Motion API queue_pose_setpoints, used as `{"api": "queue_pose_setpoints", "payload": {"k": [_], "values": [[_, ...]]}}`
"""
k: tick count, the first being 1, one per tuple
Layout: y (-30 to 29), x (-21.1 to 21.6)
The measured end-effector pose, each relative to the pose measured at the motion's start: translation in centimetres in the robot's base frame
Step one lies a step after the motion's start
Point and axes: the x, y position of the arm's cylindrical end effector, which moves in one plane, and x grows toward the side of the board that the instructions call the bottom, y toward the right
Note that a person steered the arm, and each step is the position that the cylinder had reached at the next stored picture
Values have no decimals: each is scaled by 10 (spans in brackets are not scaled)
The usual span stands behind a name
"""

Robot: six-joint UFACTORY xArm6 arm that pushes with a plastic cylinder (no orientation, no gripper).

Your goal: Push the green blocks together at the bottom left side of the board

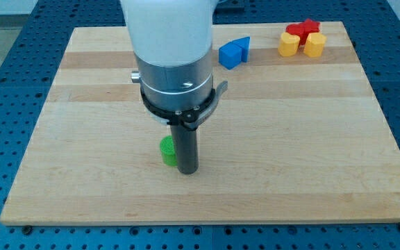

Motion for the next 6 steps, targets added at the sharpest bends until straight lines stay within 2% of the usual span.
{"api": "queue_pose_setpoints", "payload": {"k": [2, 4, 6], "values": [[22, -21], [-13, -24], [-46, -47]]}}
